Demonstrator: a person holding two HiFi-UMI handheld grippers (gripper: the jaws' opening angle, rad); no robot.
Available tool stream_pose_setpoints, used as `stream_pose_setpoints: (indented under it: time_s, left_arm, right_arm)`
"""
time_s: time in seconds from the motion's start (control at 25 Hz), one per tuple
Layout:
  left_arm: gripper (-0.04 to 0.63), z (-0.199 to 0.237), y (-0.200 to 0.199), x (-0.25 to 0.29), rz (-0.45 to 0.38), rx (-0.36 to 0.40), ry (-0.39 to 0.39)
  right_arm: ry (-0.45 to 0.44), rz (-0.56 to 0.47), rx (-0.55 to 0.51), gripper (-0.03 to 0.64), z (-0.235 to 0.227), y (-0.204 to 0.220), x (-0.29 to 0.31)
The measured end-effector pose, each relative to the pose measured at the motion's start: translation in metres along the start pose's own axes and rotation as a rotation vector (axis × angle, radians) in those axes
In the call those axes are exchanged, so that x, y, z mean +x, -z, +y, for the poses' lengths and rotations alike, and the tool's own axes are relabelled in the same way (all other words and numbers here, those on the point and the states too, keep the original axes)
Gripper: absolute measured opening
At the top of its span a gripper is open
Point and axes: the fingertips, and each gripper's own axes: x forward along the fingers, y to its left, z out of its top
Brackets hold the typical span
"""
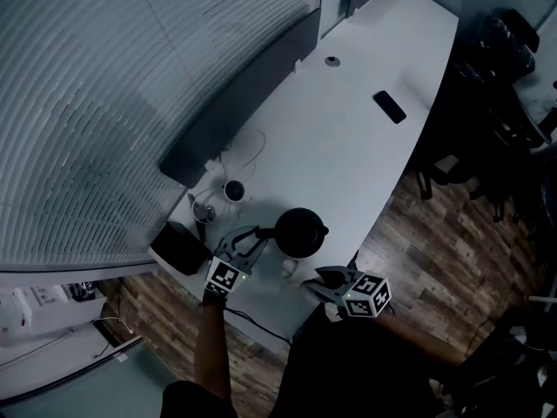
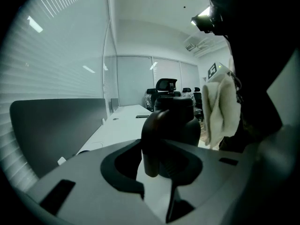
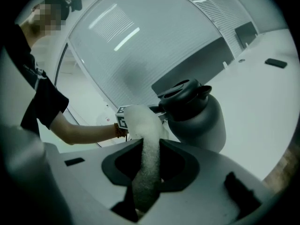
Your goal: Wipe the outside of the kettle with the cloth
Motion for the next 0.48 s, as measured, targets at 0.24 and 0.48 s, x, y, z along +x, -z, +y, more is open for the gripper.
stream_pose_setpoints:
  time_s: [0.24,0.48]
  left_arm:
    - [0.120,-0.012,0.004,-0.015,0.025,0.007,-0.030]
    - [0.120,-0.015,0.005,-0.018,0.004,-0.040,-0.137]
  right_arm:
    - [-0.015,-0.067,0.315,0.086,-0.021,-0.002,0.029]
    - [-0.068,-0.116,0.547,0.086,-0.037,0.005,0.046]
